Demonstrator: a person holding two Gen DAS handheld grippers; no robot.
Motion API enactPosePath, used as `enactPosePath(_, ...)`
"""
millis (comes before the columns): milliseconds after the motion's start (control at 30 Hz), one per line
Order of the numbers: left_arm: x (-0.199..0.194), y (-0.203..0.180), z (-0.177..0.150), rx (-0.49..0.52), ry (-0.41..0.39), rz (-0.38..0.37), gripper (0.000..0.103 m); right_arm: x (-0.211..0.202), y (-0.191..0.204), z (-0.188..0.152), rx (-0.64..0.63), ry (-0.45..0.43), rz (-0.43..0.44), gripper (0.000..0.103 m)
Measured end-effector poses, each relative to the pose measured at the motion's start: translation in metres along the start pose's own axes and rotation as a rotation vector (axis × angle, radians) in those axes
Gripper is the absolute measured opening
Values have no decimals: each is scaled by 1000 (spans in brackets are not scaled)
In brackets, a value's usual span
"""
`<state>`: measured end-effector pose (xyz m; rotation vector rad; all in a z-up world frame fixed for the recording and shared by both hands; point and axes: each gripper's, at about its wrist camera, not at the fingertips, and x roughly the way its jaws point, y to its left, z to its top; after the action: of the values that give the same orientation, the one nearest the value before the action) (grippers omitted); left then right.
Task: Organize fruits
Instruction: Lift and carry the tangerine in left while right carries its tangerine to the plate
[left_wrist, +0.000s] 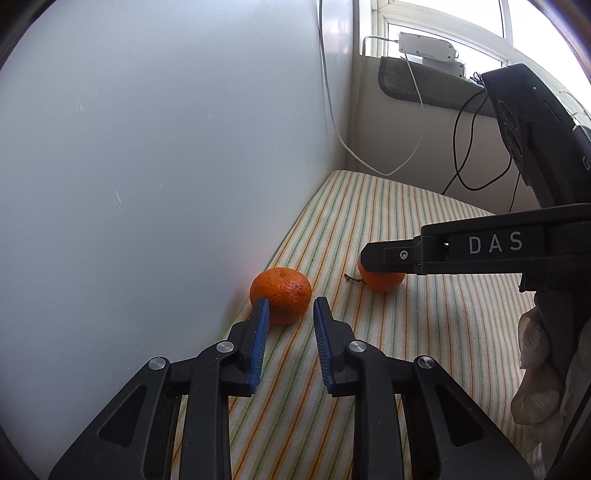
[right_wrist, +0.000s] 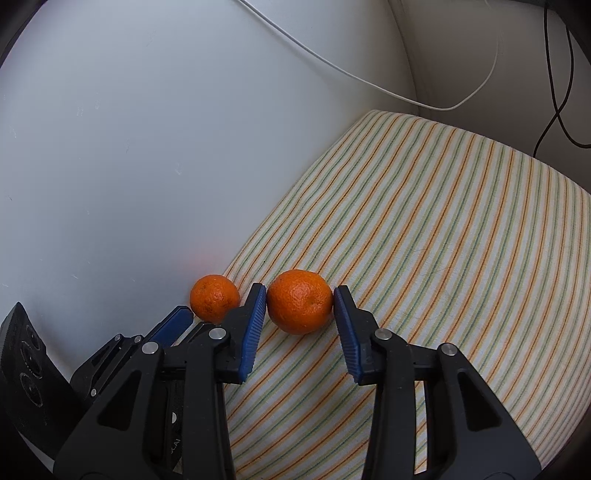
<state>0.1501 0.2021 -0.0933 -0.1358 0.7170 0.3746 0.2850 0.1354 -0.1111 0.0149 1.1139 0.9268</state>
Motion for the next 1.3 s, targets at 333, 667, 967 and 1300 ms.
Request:
enactPosePath(333,32,-8,7,28,107,97,35,0,-4,-2,4,-9,14,40)
enactPosePath(667,27,-5,6,22,88,56,33,-16,-8,-10,27,-35,29,39)
enactPosePath(967,8,-14,2,19,58,-16,33,-52,-5,-16,19,-77,17,39)
enactPosePath(1300,-41,-43,1,39,-10,-130,33,-116,6,-34,-20,-141,-24,39)
